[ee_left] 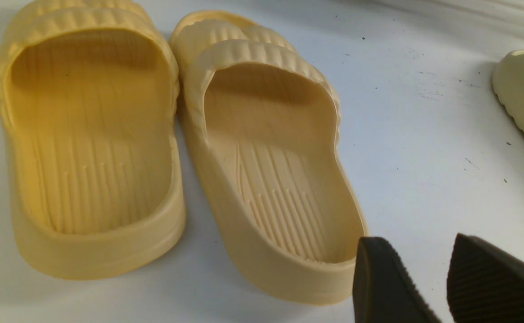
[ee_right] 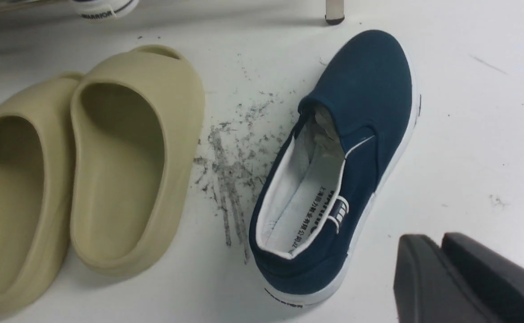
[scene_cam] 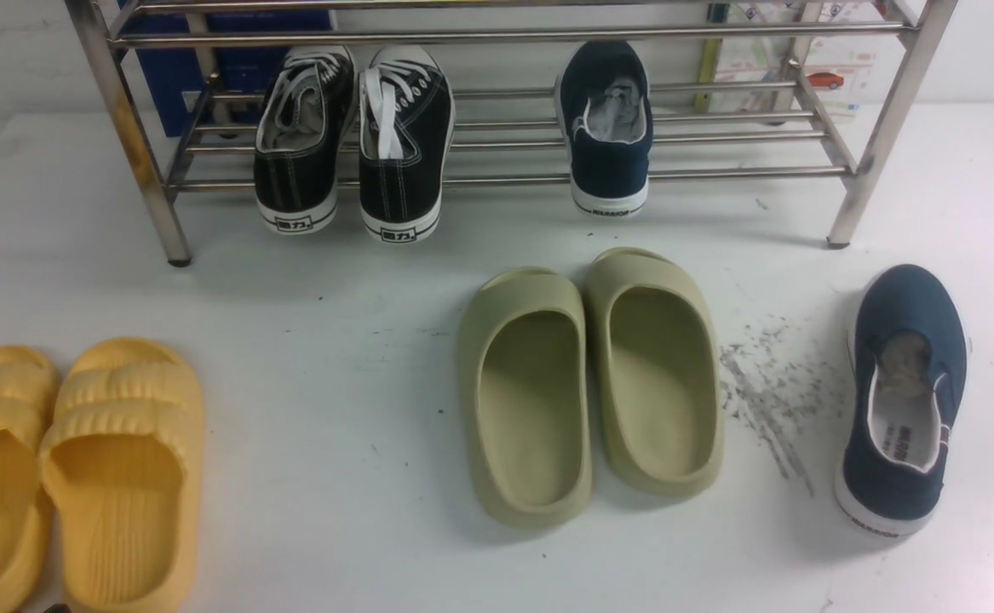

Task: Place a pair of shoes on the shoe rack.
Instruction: Use the right arm to grab the shoe closest to it

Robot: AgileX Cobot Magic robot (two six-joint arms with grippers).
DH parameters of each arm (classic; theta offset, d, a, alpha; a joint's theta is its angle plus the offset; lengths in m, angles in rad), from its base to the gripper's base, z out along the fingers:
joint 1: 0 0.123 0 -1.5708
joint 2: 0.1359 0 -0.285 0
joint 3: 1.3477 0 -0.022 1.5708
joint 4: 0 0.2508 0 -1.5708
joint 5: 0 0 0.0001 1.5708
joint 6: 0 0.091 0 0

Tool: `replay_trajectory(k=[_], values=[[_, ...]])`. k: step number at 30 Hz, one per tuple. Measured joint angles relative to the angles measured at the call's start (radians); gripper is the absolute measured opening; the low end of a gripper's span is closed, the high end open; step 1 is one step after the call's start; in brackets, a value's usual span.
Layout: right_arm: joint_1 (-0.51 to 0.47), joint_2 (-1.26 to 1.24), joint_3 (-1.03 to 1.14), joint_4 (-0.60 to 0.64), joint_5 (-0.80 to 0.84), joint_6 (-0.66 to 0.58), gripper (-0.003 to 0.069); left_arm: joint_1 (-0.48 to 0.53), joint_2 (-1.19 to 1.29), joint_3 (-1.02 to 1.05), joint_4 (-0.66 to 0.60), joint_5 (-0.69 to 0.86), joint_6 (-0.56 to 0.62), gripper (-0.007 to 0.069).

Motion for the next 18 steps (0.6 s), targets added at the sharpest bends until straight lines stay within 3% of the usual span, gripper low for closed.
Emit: replay_trajectory(k=[7,10,12,18], values=[[0.000,0.071,0.000,0.068,-0.022,-0.001,0.0101,0.000,0.000,0.000,0.000,0.000,0.000,0.0238],[0.000,0.145,-0.030,0.157,-0.026,-0.084,0.0106,0.000,0.000,0.000,0.000,0.000,0.000,0.0238],[0.000,0.238,-0.108,0.201,0.029,-0.149,0.0120,0.000,0.000,0.000,0.000,0.000,0.000,0.0238],[0.013,0.487,-0.352,0.183,0.231,-0.120,0.0201,0.000,0.000,0.000,0.000,0.000,0.000,0.0238]])
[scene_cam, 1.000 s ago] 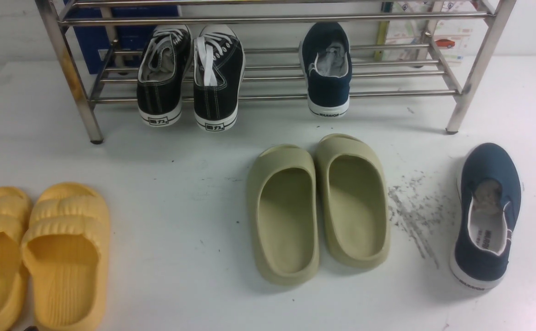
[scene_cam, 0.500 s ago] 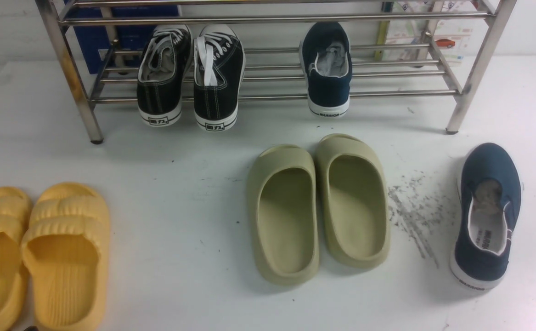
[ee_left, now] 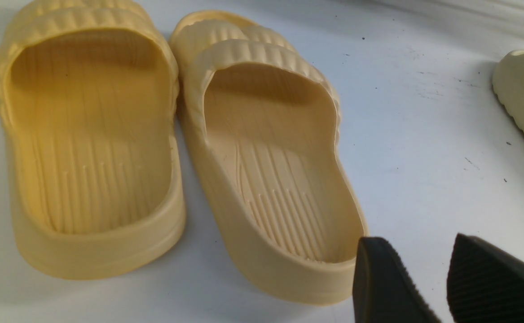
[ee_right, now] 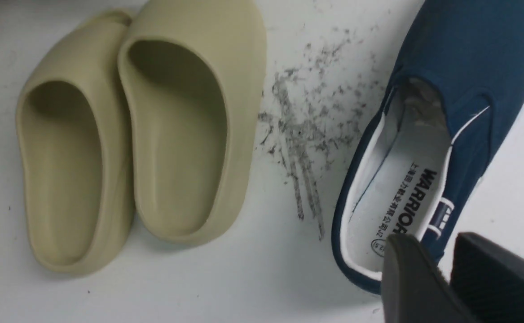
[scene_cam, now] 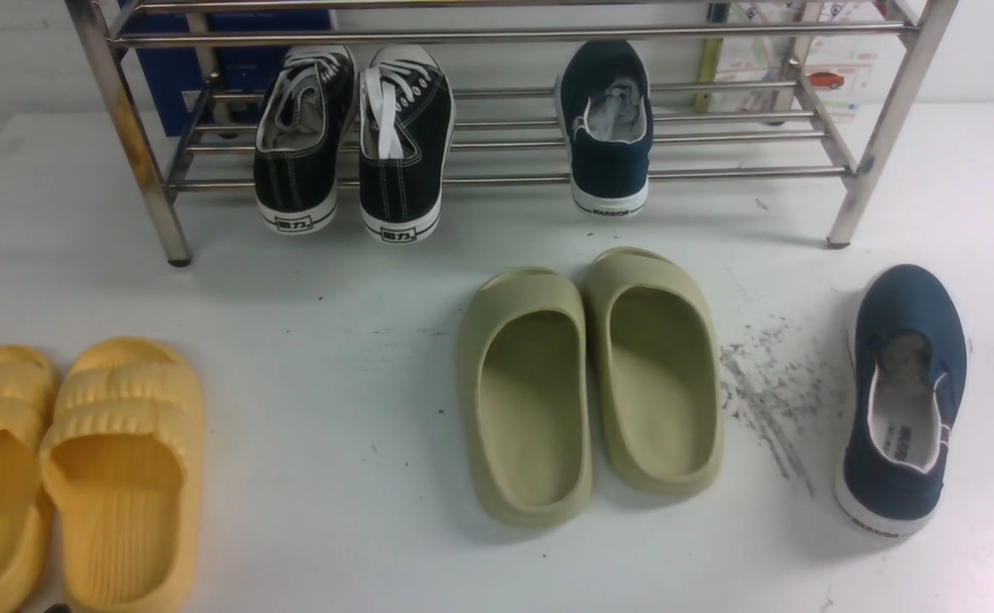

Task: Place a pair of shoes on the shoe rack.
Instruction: Use the right arm to grab the shoe closest to it

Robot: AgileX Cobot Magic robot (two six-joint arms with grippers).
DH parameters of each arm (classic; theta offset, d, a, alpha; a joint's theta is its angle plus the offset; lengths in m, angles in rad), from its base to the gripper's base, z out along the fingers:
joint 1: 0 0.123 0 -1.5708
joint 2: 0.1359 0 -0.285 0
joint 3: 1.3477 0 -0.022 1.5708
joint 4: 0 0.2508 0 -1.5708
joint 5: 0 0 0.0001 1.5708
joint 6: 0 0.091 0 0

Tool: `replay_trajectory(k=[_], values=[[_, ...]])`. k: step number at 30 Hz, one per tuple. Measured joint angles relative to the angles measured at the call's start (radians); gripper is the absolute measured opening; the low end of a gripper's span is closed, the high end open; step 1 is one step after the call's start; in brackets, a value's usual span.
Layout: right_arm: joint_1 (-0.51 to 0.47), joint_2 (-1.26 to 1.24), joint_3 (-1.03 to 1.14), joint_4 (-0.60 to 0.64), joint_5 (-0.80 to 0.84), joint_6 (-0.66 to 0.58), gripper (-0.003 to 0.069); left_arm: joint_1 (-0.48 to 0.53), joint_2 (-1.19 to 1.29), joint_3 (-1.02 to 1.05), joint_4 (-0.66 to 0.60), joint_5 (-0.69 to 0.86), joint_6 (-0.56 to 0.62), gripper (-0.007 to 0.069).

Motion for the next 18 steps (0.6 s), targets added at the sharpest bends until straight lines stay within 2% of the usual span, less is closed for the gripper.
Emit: replay_trajectory(k=[1,4,6,7,10,11,12,15,18], values=[[0.028,0.081,-0.066,-0.032,0.048,0.038,0.0236,0.000,0.000,0.000,0.000,0.000,0.000,0.0238],[0.082,0.174,-0.129,-0.111,0.088,0.114,0.0272,0.000,0.000,0.000,0.000,0.000,0.000,0.0238],[0.167,0.271,-0.186,-0.223,0.099,0.235,0.0298,0.000,0.000,0.000,0.000,0.000,0.000,0.0238],[0.207,0.327,-0.207,-0.288,0.098,0.352,0.0305,0.000,0.000,0.000,0.000,0.000,0.000,0.0238],[0.259,0.409,-0.233,-0.381,0.077,0.551,0.0310,0.000,0.000,0.000,0.000,0.000,0.000,0.0238],[0.262,0.415,-0.235,-0.392,0.071,0.564,0.0310,0.000,0.000,0.000,0.000,0.000,0.000,0.0238],[0.279,0.469,-0.240,-0.432,0.052,0.668,0.0310,0.000,0.000,0.000,0.000,0.000,0.000,0.0238],[0.284,0.551,-0.241,-0.474,0.035,0.764,0.0310,0.000,0.000,0.000,0.000,0.000,0.000,0.0238],[0.284,0.620,-0.241,-0.496,0.017,0.796,0.0307,0.000,0.000,0.000,0.000,0.000,0.000,0.0238]])
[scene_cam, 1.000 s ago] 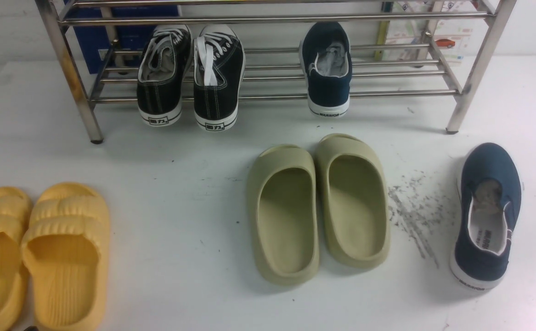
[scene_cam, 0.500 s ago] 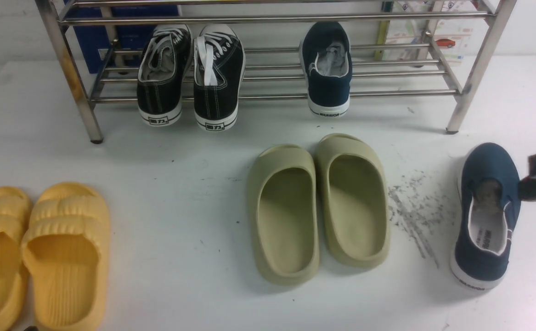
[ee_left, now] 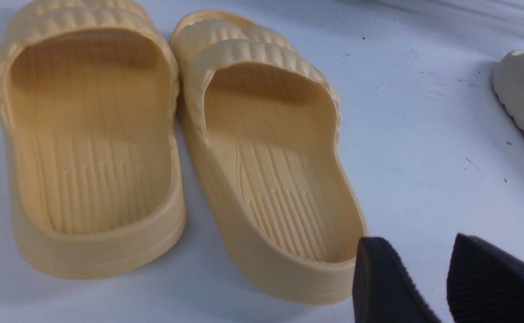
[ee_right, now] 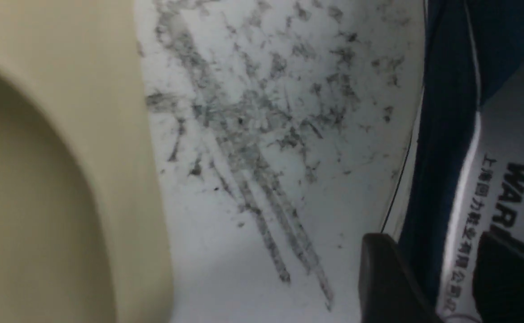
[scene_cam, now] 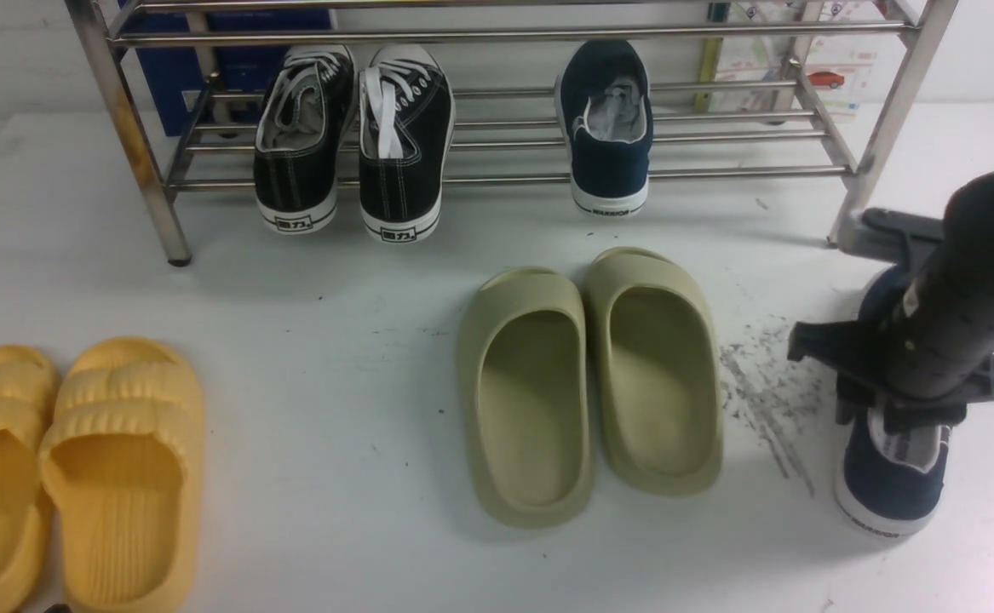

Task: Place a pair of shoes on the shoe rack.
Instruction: Use the right arm to grab the shoe closest to it, then use the right arm to put a shoe into the shoe rack

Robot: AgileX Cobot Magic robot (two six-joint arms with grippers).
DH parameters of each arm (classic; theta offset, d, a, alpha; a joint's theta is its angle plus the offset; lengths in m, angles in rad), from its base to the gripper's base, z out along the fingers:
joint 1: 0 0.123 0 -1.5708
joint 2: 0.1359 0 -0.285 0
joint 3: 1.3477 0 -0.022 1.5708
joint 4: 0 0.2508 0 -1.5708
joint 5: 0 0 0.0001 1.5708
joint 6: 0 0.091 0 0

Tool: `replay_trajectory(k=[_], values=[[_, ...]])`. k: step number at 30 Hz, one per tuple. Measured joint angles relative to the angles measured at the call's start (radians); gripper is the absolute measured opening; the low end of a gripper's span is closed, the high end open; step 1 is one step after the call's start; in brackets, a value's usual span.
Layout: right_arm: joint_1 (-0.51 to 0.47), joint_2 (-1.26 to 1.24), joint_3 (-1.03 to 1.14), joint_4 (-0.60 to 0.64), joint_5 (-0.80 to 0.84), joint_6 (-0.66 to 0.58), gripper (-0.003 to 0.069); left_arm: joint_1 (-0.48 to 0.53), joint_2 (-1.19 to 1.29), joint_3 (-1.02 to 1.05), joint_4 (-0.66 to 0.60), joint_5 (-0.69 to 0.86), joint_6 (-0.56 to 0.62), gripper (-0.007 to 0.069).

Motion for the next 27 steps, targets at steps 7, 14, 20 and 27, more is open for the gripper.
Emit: replay_trajectory(k=[7,14,20,27], values=[[-0.005,0.053,-0.010,0.009,-0.028,-0.124,0.0115,0.000,0.000,0.000,0.000,0.000,0.000,0.0238],[-0.006,0.004,-0.102,0.147,0.065,-0.365,0.0028,0.000,0.000,0.000,0.000,0.000,0.000,0.0238],[0.001,-0.024,-0.304,0.231,0.135,-0.509,0.0028,0.000,0.000,0.000,0.000,0.000,0.000,0.0238],[0.003,0.044,-0.480,0.232,0.142,-0.515,0.0028,0.000,0.000,0.000,0.000,0.000,0.000,0.0238]])
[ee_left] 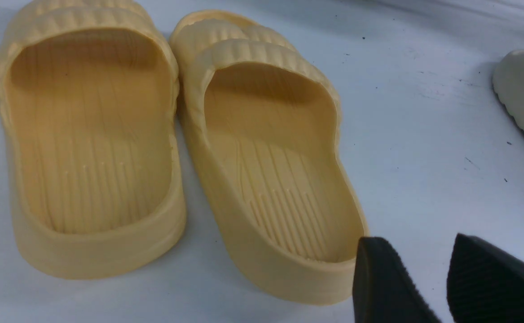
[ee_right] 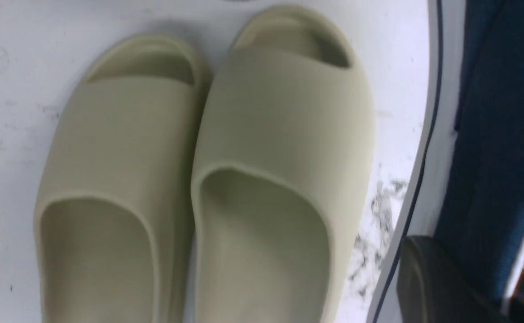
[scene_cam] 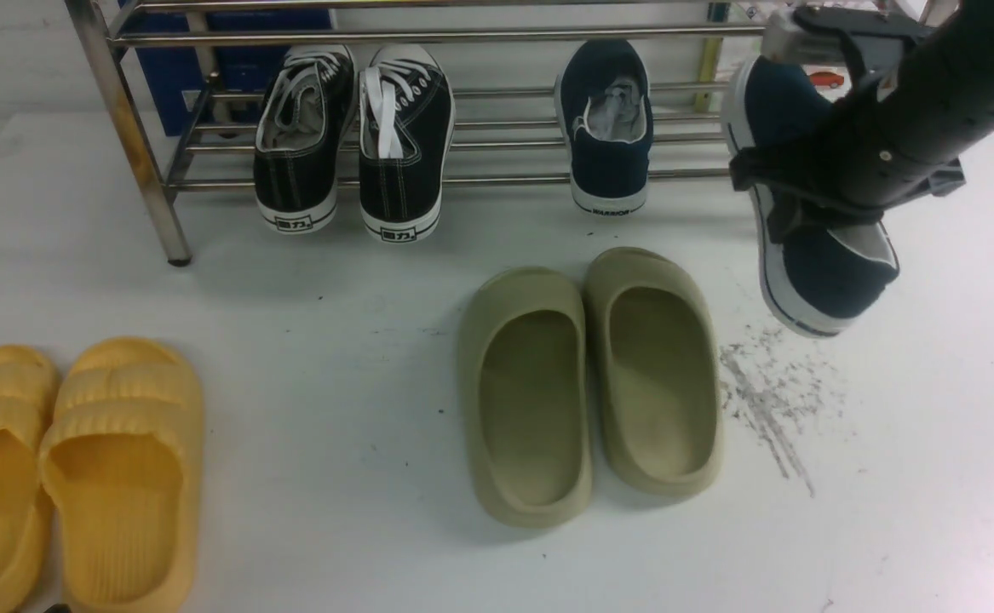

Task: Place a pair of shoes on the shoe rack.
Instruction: Use the right arm to put a shoe into the shoe rack

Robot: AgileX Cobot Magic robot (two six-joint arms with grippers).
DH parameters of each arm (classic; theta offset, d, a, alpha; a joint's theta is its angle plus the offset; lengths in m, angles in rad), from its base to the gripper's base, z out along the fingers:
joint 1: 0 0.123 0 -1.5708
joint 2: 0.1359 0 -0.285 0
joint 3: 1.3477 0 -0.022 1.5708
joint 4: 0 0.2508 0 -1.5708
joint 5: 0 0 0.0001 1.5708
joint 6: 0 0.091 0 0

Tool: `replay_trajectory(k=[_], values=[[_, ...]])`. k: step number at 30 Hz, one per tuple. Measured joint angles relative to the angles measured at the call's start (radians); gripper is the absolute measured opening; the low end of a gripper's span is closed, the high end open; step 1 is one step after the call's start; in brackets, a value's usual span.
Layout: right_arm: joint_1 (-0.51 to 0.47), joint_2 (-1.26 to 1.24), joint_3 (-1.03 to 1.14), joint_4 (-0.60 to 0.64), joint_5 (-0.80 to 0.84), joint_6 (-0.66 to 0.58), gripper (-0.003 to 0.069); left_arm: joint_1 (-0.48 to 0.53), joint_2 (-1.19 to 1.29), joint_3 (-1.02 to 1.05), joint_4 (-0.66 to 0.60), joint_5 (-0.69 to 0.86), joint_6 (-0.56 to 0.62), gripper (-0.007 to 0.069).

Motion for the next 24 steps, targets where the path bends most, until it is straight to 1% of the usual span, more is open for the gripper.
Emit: replay_trajectory(k=[11,13,16,22,24], values=[[0.000,0.201,-0.186,0.003,0.014,-0.026,0.0028,0.000,0.000,0.000,0.000,0.000,0.000,0.0238],[0.000,0.253,-0.249,0.000,0.009,-0.060,0.0028,0.000,0.000,0.000,0.000,0.000,0.000,0.0238],[0.000,0.294,-0.308,-0.003,0.008,-0.075,0.0028,0.000,0.000,0.000,0.000,0.000,0.000,0.0238],[0.000,0.365,-0.419,-0.024,0.007,-0.074,0.0027,0.000,0.000,0.000,0.000,0.000,0.000,0.0238],[-0.004,0.398,-0.467,-0.027,0.006,-0.056,0.0027,0.000,0.000,0.000,0.000,0.000,0.000,0.0238]])
